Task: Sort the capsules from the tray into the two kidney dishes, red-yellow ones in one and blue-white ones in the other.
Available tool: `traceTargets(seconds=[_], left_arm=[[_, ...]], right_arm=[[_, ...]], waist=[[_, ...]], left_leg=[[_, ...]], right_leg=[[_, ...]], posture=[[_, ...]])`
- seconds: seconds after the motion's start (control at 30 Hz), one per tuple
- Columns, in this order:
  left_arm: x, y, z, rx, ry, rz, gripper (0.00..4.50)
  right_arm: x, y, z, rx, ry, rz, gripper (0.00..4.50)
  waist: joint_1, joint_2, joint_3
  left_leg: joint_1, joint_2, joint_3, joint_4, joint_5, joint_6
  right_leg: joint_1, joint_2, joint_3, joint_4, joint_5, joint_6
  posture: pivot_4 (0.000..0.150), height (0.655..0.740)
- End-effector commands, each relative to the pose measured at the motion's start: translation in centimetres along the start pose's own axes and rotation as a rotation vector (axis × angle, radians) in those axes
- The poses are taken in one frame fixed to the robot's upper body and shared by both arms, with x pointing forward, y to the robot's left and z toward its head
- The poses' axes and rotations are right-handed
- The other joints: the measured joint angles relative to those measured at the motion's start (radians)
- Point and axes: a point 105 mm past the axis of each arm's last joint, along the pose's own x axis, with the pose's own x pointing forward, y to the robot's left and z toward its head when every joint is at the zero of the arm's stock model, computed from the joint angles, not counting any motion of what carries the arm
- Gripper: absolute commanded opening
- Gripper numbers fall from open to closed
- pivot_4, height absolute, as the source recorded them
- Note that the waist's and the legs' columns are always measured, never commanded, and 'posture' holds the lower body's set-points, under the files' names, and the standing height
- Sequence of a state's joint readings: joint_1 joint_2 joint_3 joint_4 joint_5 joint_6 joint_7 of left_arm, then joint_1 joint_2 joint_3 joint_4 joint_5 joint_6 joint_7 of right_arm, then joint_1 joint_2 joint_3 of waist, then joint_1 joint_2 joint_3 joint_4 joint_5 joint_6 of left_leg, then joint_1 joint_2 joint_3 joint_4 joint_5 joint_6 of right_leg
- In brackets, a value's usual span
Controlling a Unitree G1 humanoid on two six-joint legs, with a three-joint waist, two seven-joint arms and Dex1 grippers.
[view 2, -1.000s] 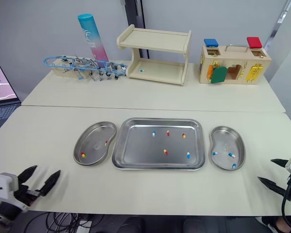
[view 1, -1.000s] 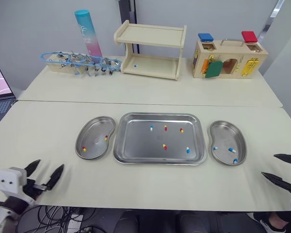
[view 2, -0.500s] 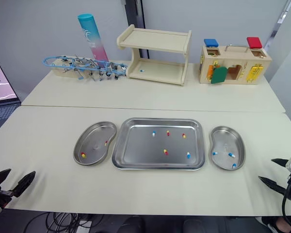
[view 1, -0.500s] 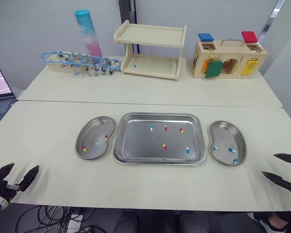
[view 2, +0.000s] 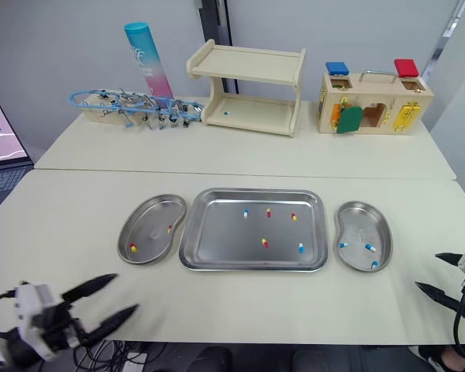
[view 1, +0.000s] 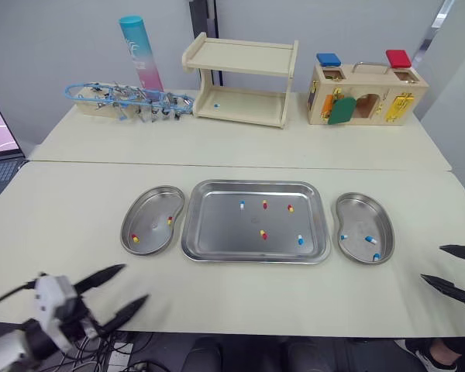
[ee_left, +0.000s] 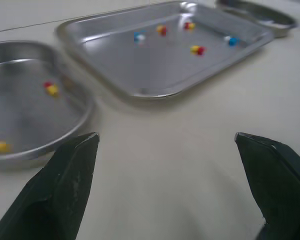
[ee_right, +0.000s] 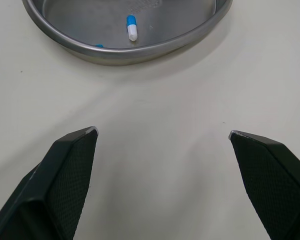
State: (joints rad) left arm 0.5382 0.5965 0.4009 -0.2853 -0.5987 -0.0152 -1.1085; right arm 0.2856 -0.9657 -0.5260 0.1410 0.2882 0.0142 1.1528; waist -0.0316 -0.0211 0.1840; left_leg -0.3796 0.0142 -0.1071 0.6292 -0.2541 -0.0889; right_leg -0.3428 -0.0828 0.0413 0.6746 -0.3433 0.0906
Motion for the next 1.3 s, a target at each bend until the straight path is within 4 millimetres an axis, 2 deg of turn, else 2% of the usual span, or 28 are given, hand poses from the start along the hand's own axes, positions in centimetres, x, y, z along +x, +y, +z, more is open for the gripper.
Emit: traceTargets(seconds=[0.03,0.2,0.33,0.43,0.63,0.7,0.73,0.8,0.93,1.07,1.3], left_arm=[[1.7,-1.1,0.7,0.039,-0.029,-0.058,4.5],[3.5,-1.4,0.8,0.027,-0.06,-0.071,4.5],[4.0,-1.5,1.0,0.025,-0.071,-0.067,4.5],[4.0,-1.7,1.0,0.034,-0.077,-0.068,4.5],[4.1,-1.7,1.2,0.038,-0.084,-0.046,4.5],[4.1,-1.7,1.2,0.043,-0.087,-0.046,4.5],[4.1,-1.7,1.3,0.044,-0.09,-0.042,4.5],[4.1,-1.8,1.4,0.047,-0.092,-0.04,4.5],[4.2,-2.1,1.7,0.049,-0.094,-0.041,4.5],[4.6,-2.3,2.1,0.058,-0.102,-0.042,4.5],[4.9,-2.5,2.4,0.058,-0.108,-0.048,4.5]], right_arm=[[-0.5,-0.7,1.2,-0.041,-0.007,-0.01,4.46],[-0.1,-1.4,4.1,-0.118,-0.052,-0.024,4.46],[2.0,-0.8,9.3,-0.128,-0.187,0.006,4.46],[4.0,1.3,12.6,-0.136,-0.242,0.085,4.46],[9.0,7.6,18.4,-0.103,-0.385,0.267,4.46],[10.6,8.8,19.1,-0.093,-0.39,0.288,4.46],[11.4,9.3,19.4,-0.093,-0.394,0.291,4.3],[13.0,10.3,19.9,-0.093,-0.391,0.297,3.81],[15.8,11.8,21.6,-0.077,-0.401,0.273,2.5],[18.2,12.9,22.8,-0.037,-0.378,0.219,2.5],[21.0,14.3,24.0,0.003,-0.326,0.169,2.5]], waist=[[0.0,0.0,0.0],[-0.004,0.002,-0.001],[-0.011,0.002,-0.001],[-0.008,0.002,0.0],[0.0,0.001,0.0],[0.001,0.001,0.0],[0.003,0.001,0.0],[0.004,0.001,0.0],[-0.001,0.001,0.0],[-0.002,0.001,0.0],[-0.003,0.001,0.0]], left_leg=[[0.0,0.0,0.0,0.0,0.0,0.0],[0.0,0.0,0.0,0.0,0.0,0.0],[0.0,0.0,0.0,0.0,0.0,0.0],[0.0,0.0,0.0,0.0,0.0,0.0],[-0.002,0.0,-0.002,0.0,0.0,0.0],[-0.002,0.0,-0.002,0.0,0.0,0.0],[-0.002,0.0,-0.002,0.0,0.0,0.0],[-0.003,0.0,-0.002,0.0,0.0,0.0],[-0.004,0.0,-0.002,0.0,0.0,0.0],[-0.004,0.0,-0.002,0.0,0.0,0.0],[-0.004,0.0,-0.002,0.0,0.0,0.0]], right_leg=[[0.0,0.0,0.0,0.0,0.0,0.0],[0.0,0.0,0.001,0.0,0.0,0.0],[0.0,0.0,0.001,0.0,0.0,0.0],[0.0,0.0,0.0,0.0,0.0,0.0],[-0.001,0.0,-0.001,0.0,0.0,0.0],[-0.001,0.0,-0.001,0.0,0.0,0.0],[-0.002,0.0,-0.001,0.0,0.0,0.0],[-0.002,0.0,-0.001,-0.001,0.0,0.0],[-0.006,0.0,-0.001,0.002,0.0,0.0],[-0.008,0.0,0.0,0.004,0.0,0.0],[-0.009,0.001,0.001,0.005,0.0,0.0]], posture=[[0.15,0.74],[0.15,0.74],[0.15,0.74],[0.15,0.74],[0.15,0.74],[0.15,0.74],[0.15,0.74],[0.15,0.74],[0.15,0.74],[0.15,0.74],[0.15,0.74]])
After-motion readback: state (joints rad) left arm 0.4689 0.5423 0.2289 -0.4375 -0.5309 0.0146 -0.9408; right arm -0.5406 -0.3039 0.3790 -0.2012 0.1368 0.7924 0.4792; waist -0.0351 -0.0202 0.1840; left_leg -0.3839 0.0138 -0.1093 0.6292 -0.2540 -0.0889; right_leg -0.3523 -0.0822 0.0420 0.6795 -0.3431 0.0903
